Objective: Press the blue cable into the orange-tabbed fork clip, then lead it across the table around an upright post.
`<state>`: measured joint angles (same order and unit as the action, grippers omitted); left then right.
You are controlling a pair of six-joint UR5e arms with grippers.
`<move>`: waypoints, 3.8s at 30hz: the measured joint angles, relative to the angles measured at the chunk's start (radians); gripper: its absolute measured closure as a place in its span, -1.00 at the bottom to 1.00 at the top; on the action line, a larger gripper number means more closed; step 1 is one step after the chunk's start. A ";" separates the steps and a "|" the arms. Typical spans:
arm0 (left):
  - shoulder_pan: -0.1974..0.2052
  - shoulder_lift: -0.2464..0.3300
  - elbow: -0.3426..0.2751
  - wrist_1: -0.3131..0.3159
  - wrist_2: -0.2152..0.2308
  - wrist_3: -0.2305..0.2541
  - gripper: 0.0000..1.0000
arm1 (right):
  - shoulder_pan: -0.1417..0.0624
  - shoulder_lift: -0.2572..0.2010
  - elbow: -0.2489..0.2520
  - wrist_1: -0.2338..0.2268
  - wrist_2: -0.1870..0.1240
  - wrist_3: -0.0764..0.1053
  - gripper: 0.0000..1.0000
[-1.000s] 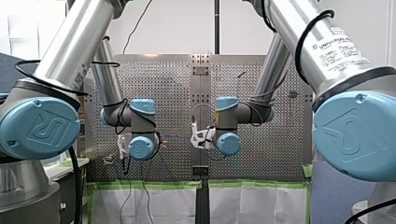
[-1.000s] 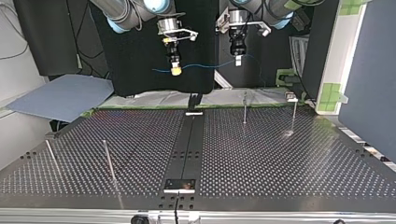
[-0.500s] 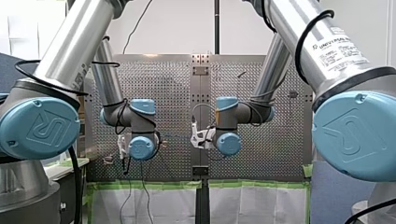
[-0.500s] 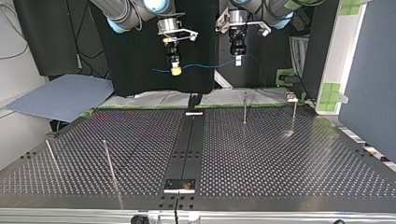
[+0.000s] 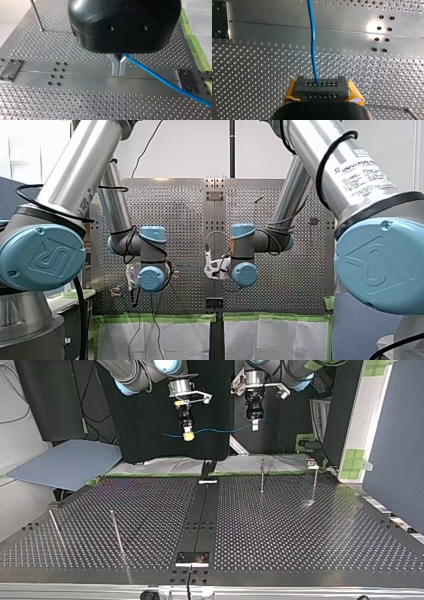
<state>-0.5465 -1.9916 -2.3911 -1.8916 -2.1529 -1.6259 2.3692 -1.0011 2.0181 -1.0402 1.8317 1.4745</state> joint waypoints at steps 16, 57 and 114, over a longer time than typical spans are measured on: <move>0.000 0.000 0.000 0.000 0.000 0.000 1.00 | 0.000 0.000 0.000 0.000 0.000 0.000 1.00; 0.002 0.000 0.002 0.002 0.003 0.000 1.00 | 0.025 0.135 -0.015 0.054 0.009 0.002 1.00; 0.204 -0.183 -0.031 0.261 0.285 -0.172 1.00 | 0.086 0.157 -0.233 0.042 0.135 0.153 1.00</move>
<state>-0.3423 -2.1744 -2.4221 -1.6302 -1.8677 -1.7980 2.4554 -0.8438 1.7850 -0.9987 1.9669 1.6277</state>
